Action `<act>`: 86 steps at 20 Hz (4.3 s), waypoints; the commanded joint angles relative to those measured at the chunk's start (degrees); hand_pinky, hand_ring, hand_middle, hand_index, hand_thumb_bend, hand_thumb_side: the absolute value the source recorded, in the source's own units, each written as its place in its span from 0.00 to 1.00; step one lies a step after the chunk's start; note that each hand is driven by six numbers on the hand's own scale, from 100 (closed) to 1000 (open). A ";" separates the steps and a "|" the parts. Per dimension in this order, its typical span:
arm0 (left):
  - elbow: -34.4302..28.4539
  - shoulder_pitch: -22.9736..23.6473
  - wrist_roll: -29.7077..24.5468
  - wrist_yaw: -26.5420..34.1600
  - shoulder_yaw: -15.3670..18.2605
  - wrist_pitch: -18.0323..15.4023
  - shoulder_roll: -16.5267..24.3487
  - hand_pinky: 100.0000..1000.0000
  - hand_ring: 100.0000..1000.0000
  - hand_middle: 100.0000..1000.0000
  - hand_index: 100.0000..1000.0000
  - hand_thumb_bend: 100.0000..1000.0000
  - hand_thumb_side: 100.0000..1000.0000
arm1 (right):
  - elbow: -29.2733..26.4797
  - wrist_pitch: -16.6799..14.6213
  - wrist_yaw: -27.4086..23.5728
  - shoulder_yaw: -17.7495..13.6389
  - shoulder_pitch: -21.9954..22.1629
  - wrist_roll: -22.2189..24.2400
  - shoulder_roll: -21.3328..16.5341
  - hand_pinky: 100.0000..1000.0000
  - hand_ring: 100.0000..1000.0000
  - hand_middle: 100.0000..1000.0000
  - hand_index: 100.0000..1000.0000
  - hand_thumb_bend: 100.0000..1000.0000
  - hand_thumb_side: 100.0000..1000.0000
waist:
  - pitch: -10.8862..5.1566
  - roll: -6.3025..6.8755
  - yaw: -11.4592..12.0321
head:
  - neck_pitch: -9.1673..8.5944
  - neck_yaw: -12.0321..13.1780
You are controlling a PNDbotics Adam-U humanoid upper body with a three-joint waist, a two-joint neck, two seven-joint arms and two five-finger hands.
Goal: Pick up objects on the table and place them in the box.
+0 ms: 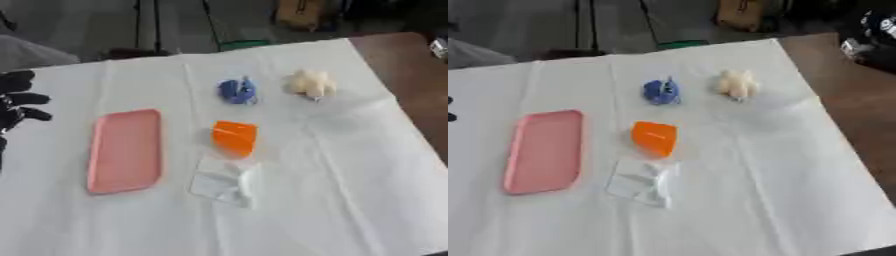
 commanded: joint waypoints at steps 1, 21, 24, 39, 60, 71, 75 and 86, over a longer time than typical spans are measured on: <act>-1.23 -0.70 -0.18 -0.13 0.06 -0.02 1.16 0.55 0.66 0.77 0.71 0.05 0.88 | -1.36 -0.20 0.13 -0.12 -0.98 0.11 -2.02 0.59 0.48 0.90 0.76 0.00 0.65 | -0.80 -0.30 0.04 | 0.14 -0.10; -1.43 -1.36 -0.40 -2.09 0.03 -0.36 -0.20 0.55 0.65 0.78 0.71 0.05 0.93 | -1.04 -0.48 5.77 1.35 -5.39 1.82 -0.10 0.61 0.51 0.91 0.77 0.00 0.64 | 4.43 -0.48 4.12 | -0.78 -2.57; -1.57 -1.61 -0.61 -2.44 -0.13 -0.46 -0.45 0.55 0.65 0.78 0.71 0.05 0.93 | 0.09 -0.43 7.41 1.69 -7.03 3.00 0.12 0.61 0.52 0.92 0.79 0.00 0.65 | 5.37 -0.27 4.48 | -1.35 -3.38; -1.85 -2.07 -1.84 -2.97 -0.73 -0.73 -1.00 0.55 0.65 0.78 0.71 0.04 0.94 | 3.78 -3.89 21.67 3.91 -10.51 9.54 3.18 0.72 0.70 1.00 0.92 0.22 0.71 | 6.78 0.60 5.40 | -2.00 -4.11; -2.09 -2.21 -2.98 -3.01 -0.96 -0.90 -1.25 0.55 0.65 0.78 0.71 0.04 0.94 | 4.74 -4.46 33.21 4.42 -9.32 -0.90 4.92 0.70 0.68 0.96 0.91 0.25 0.69 | 7.00 1.26 5.38 | -3.16 -3.62; -2.13 -2.29 -3.35 -2.98 -1.10 -0.95 -1.36 0.54 0.65 0.78 0.71 0.03 0.94 | 4.68 -4.95 37.65 5.25 -9.97 -2.68 6.26 0.71 0.70 0.94 0.90 0.25 0.68 | 7.15 1.36 5.63 | -3.41 -3.67; -2.15 -2.29 -3.46 -2.95 -1.17 -0.95 -1.40 0.54 0.65 0.78 0.71 0.03 0.94 | 4.81 -5.04 38.39 5.29 -10.25 -3.20 6.54 0.70 0.69 0.94 0.90 0.24 0.68 | 7.22 1.42 5.76 | -3.61 -3.69; -2.14 -2.35 -3.78 -2.82 -1.47 -0.95 -1.46 0.54 0.65 0.78 0.71 0.03 0.94 | 4.07 -1.70 39.59 4.71 -12.50 -8.50 6.50 0.69 0.64 0.91 0.89 0.22 0.63 | 7.33 1.50 6.19 | -3.64 -4.18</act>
